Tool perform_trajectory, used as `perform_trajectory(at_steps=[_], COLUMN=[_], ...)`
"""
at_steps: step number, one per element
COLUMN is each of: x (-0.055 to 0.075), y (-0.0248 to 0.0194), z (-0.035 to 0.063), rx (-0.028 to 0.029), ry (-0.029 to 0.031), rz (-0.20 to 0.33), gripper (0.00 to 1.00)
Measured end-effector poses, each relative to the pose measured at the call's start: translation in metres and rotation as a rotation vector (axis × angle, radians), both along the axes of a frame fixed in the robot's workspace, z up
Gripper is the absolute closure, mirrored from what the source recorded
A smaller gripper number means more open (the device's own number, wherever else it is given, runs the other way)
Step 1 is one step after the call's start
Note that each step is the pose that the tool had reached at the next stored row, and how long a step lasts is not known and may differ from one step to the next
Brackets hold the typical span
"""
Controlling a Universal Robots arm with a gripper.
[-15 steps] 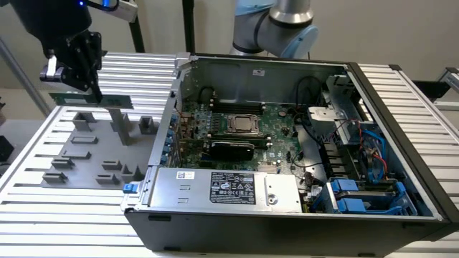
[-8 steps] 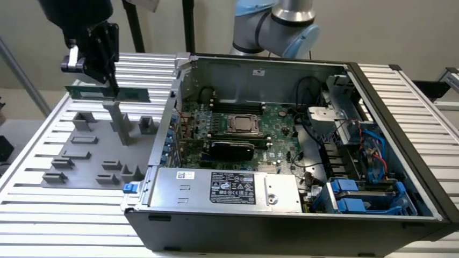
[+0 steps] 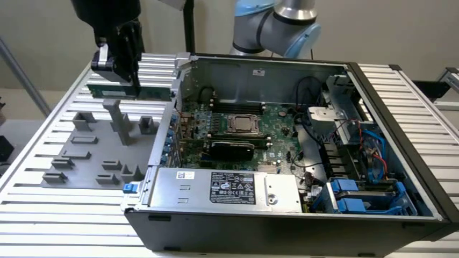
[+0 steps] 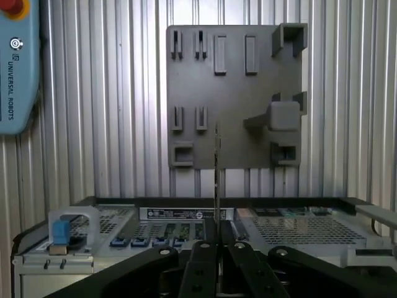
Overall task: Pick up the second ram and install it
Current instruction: 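Pick up the second ram and move it above second insertion slot, then insert the second ram into the second slot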
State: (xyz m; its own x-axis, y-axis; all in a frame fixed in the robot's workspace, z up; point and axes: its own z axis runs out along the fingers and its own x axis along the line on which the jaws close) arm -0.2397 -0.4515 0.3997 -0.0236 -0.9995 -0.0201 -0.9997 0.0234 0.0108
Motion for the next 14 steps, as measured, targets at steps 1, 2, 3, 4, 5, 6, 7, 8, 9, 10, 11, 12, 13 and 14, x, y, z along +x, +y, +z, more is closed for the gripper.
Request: perform_trajectory(at_steps=[1,2,3,4,5,6,7,8,9,10,11,12,13,14], x=[0.004,0.009,0.014,0.018,0.023,0.027,0.032,0.036,0.041,0.045,0.050,0.055,0.059,0.063], y=[0.0000,0.0000,0.0000,0.0000,0.0000,0.0000,0.0000,0.0000,0.0000,0.0000,0.0000,0.0000,0.0000,0.0000], z=[0.0000,0.0000,0.0000,0.0000,0.0000,0.0000,0.0000,0.0000,0.0000,0.0000,0.0000,0.0000,0.0001,0.0000], rx=[0.0002,0.0005,0.0008,0.0012,0.0014,0.0018,0.0023,0.0028,0.0033,0.0039,0.0045,0.0052,0.0058,0.0066], ry=[0.0000,0.0000,0.0000,-0.0001,0.0000,0.0000,0.0000,0.0000,0.0000,0.0000,-0.0001,0.0000,0.0000,0.0000], rz=[0.000,0.000,0.000,0.000,0.000,0.000,0.000,0.000,0.000,0.000,0.000,0.000,0.000,0.000], gripper=[1.00,1.00,1.00,1.00,1.00,1.00,1.00,1.00,1.00,1.00,1.00,1.00,1.00,1.00])
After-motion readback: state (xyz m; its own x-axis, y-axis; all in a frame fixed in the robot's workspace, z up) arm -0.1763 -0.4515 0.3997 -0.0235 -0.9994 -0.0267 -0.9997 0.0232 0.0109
